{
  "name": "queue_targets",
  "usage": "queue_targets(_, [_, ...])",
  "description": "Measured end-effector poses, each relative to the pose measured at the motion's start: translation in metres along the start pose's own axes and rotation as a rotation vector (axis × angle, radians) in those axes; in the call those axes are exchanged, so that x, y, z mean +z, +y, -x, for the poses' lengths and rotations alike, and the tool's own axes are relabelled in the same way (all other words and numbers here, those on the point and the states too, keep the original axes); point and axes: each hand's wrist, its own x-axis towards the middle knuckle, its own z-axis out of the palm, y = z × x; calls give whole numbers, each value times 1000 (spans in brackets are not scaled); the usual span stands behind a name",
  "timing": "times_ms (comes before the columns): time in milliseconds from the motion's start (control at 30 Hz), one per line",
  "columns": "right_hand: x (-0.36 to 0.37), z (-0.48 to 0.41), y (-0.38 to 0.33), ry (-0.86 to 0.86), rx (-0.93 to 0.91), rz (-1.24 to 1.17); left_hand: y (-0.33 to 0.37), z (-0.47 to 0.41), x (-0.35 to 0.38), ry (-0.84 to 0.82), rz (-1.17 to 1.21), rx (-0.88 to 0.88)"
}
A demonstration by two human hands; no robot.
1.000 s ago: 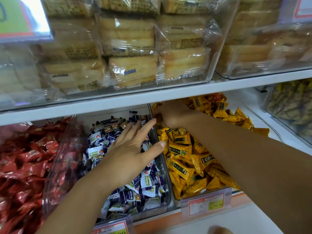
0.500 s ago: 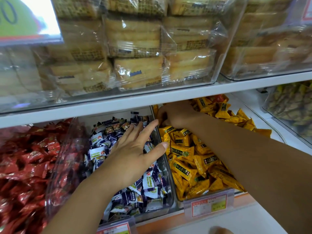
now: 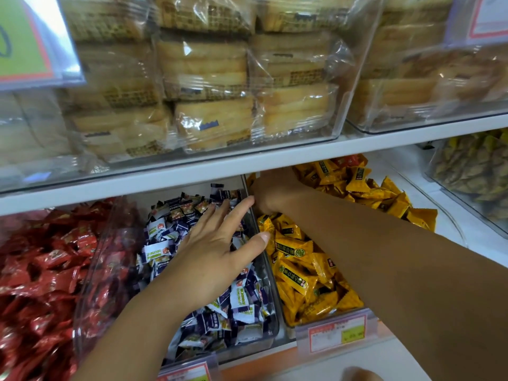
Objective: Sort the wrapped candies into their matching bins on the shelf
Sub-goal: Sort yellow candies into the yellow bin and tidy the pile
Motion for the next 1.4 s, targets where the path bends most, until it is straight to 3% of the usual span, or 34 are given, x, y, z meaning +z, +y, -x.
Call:
queue_targets(167, [1,-2,-1,-83,9,35,-3,0,-1,-11,5,-2])
queue_targets(367, [9,-5,7,-9,-33,-111,-1,0,-2,-28,31,-4])
queue_targets(533, [-6,4,30,-85,-127,-196,0,2,-3,-19,33,2])
queue_targets(667, [-10,19,50,-15,-176,-488,1,0,-2,10,60,17])
queue_targets(800, [-15,52,59,104,-153,-774,8,2,-5,114,140,36])
queue_targets(1000, [-27,110,28,321,-186,-990,0,19,-22,326,118,-20])
queue_targets(1167, [-45,126,-3,183,-216,-1062,-28,51,-39,414,49,-93])
queue_targets(1300, [-55,119,-37,137,-237,-1011,-52,76,-49,434,173,-88])
queue_targets(1400, [-65,108,-72,135,-220,-993,-72,94,-62,565,172,-131])
